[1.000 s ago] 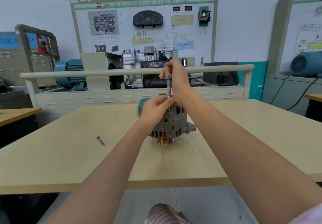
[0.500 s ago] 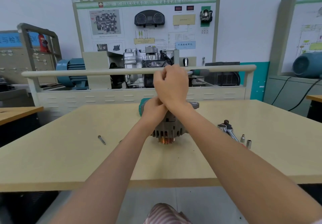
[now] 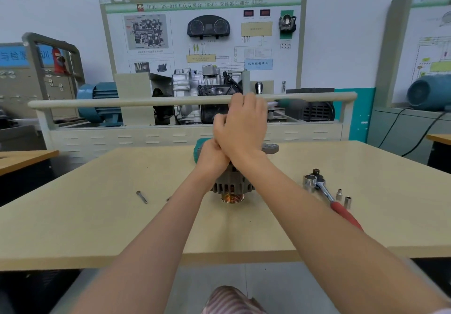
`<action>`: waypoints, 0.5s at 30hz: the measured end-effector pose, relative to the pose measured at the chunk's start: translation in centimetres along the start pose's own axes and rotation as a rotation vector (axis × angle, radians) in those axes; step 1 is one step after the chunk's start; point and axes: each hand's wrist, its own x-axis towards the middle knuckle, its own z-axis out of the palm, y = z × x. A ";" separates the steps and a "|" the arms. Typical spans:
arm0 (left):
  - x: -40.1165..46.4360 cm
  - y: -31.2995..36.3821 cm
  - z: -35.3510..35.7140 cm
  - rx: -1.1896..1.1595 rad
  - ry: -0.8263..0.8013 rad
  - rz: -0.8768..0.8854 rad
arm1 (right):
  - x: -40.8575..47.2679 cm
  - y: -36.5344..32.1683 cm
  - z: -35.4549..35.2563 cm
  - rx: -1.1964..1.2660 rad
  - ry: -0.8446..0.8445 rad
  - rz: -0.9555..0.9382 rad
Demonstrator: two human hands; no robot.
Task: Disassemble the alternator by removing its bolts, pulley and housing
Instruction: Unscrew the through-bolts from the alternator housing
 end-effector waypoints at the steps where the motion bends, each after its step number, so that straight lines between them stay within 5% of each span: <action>1: 0.0 0.0 0.0 0.015 0.002 -0.002 | -0.3 -0.1 0.1 -0.105 0.022 0.001; 4: -0.1 0.2 0.1 0.020 -0.018 0.027 | 0.0 -0.4 -0.1 0.023 0.040 0.039; 8: -0.4 0.3 0.0 -0.010 -0.051 0.047 | 1.6 -0.2 -0.5 0.486 -0.030 0.113; 15: -0.4 0.3 0.0 -0.025 -0.101 0.051 | 3.3 0.6 -1.3 1.421 -0.264 0.551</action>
